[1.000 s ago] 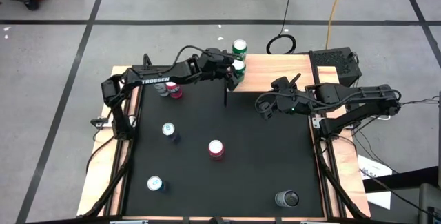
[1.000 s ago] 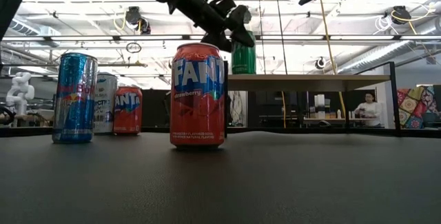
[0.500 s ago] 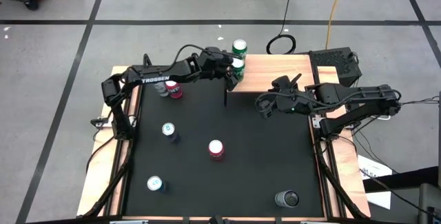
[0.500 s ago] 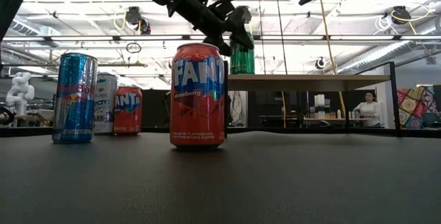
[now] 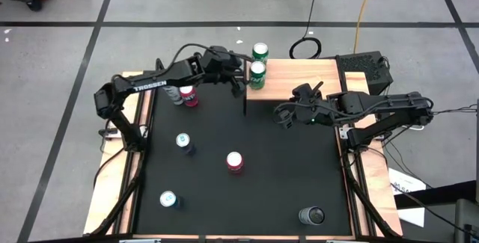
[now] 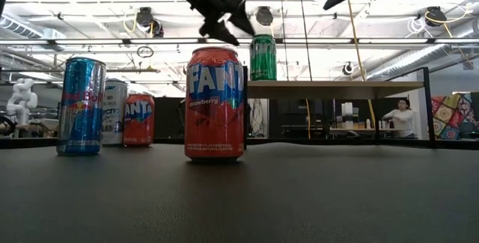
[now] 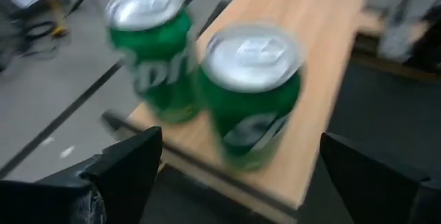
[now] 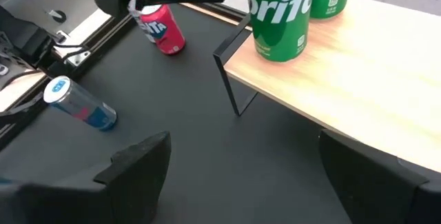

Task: Place canned beverage on shelf
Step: Put the bottom orange soda can on the shelf

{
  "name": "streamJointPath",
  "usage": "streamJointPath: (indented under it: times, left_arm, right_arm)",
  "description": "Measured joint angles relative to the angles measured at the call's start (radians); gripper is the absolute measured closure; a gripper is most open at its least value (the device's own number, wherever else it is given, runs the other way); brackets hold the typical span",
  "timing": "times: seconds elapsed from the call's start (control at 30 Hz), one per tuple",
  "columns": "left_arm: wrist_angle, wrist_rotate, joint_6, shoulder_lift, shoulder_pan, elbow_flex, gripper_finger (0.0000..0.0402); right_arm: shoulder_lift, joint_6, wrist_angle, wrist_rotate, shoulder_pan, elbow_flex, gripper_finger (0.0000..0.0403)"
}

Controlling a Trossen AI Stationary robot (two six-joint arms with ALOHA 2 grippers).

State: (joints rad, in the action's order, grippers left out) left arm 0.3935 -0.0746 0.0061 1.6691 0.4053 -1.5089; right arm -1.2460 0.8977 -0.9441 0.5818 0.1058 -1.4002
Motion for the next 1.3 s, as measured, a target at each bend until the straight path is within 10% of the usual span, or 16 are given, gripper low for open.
streamJointPath:
  times: [0.47, 0.9, 1.3]
  left_arm:
    - [-0.038, -0.053, -0.058, 0.09, 0.03, 0.002, 0.0168]
    - [0.035, -0.029, -0.071, 0.058, 0.032, 0.002, 0.0181]
    - [0.098, -0.049, -0.098, -0.176, -0.035, 0.054, 0.0181]
  right_arm:
    - [-0.013, 0.007, 0.032, -0.002, 0.001, 0.0, 0.0049]
    - [-0.008, 0.001, 0.026, -0.011, 0.007, 0.0, 0.0049]
    - [-0.002, -0.317, 0.146, -0.404, 0.103, -0.001, 0.0049]
